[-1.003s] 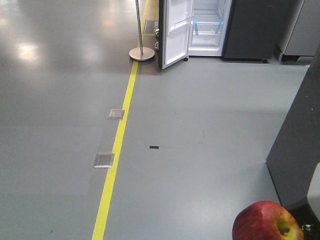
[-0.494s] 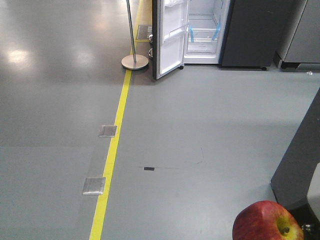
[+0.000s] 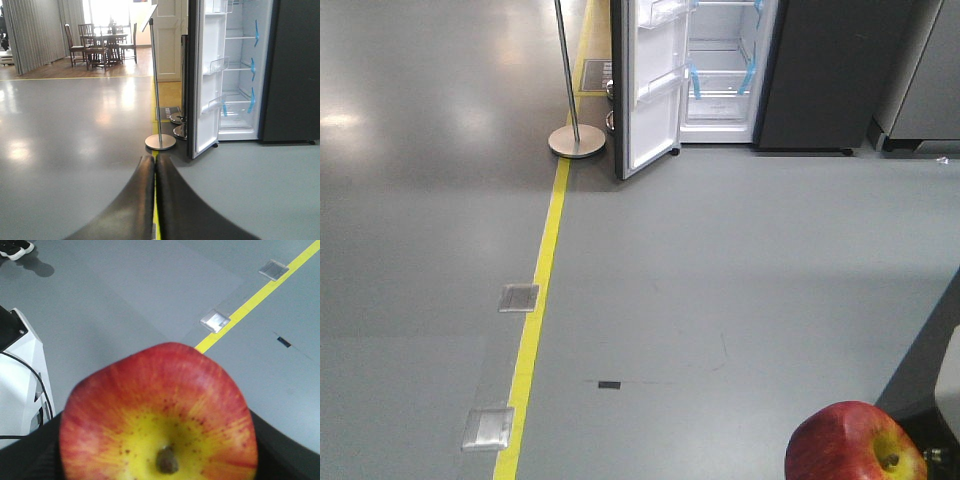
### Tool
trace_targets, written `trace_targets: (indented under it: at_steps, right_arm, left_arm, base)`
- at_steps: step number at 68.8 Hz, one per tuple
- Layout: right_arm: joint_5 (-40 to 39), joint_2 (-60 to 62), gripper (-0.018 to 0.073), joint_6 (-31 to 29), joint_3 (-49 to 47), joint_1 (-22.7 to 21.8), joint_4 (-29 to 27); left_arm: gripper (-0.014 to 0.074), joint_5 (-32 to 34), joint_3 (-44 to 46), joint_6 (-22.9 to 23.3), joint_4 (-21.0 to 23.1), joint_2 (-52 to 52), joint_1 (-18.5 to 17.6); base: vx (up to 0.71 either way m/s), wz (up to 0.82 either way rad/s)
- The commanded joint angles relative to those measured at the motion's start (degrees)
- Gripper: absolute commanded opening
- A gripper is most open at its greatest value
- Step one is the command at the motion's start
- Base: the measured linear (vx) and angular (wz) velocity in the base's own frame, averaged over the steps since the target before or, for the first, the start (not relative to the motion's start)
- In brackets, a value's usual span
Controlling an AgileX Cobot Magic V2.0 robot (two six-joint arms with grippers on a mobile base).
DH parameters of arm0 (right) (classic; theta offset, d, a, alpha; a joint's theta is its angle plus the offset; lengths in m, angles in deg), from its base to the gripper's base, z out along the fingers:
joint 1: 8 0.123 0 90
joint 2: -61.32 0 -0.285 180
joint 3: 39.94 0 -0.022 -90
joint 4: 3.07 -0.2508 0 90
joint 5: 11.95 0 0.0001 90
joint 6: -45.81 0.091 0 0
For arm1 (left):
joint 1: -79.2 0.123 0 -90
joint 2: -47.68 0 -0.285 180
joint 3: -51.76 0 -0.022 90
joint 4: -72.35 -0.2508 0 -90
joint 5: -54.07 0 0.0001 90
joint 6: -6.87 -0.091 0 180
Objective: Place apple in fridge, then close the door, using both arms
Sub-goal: 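Drive toward the open refrigerator with the apple in the right gripper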
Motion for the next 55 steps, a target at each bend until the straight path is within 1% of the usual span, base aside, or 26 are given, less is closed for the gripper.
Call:
trace_targets:
  at_steps: [1, 55]
  right_arm:
    - [-2.6, 0.1, 0.0122, -0.5, -1.6, 0.0, -2.4]
    - [-2.6, 0.1, 0.0122, -0.5, -1.6, 0.0, -2.4]
  left_arm:
    - [-0.0006, 3.9, 0.9, 0.0, 0.6, -0.8, -0.4]
    - [-0.0006, 3.9, 0.9, 0.0, 0.6, -0.8, -0.4]
  base:
    - [0.36, -0.03]
    - [0.37, -0.04]
